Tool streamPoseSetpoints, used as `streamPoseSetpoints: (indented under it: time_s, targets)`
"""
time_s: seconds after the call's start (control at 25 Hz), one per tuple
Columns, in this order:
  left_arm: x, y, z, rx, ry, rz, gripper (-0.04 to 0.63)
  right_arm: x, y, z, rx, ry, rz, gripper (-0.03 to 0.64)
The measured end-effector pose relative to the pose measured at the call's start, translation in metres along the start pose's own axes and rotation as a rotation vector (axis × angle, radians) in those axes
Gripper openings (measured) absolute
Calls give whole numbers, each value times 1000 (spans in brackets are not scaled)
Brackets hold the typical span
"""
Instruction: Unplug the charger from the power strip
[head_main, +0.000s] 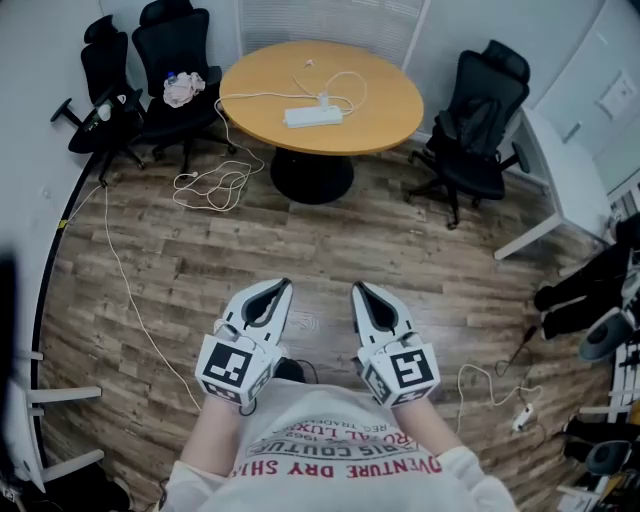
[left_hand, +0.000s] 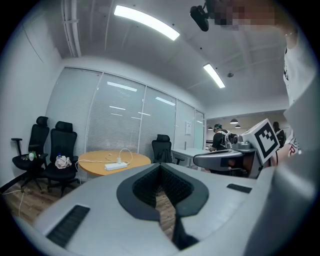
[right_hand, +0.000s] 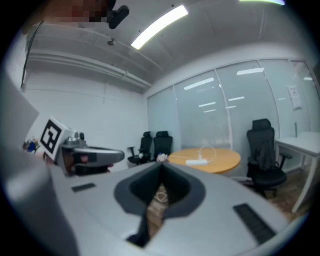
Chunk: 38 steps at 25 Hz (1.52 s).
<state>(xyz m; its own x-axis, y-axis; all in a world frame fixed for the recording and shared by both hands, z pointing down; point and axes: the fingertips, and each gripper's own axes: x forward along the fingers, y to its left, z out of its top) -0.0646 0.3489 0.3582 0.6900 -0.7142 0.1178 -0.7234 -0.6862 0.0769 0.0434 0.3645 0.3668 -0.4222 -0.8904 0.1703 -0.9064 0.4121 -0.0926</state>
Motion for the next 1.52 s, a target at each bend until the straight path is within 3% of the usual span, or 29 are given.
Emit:
streamPoseSetpoints:
  time_s: [0.28,0.56,0.84,1.04,1.52]
  targets:
    - [26,86,25,14,-8,-24,34,85,-1,20,24,7,-47,29]
    - [43,140,16,-14,12,-16,34,143,-4,19,30,34,-58,29]
    - [73,178,8,-46,25,64,34,189,-29,15,24,59,-9,29]
    - [117,196,9,-41,32,135,34,231,-70,14,27,68,63,29]
    - [278,211,33,-34,33,277,34,321,-219,38,6,112,220,29]
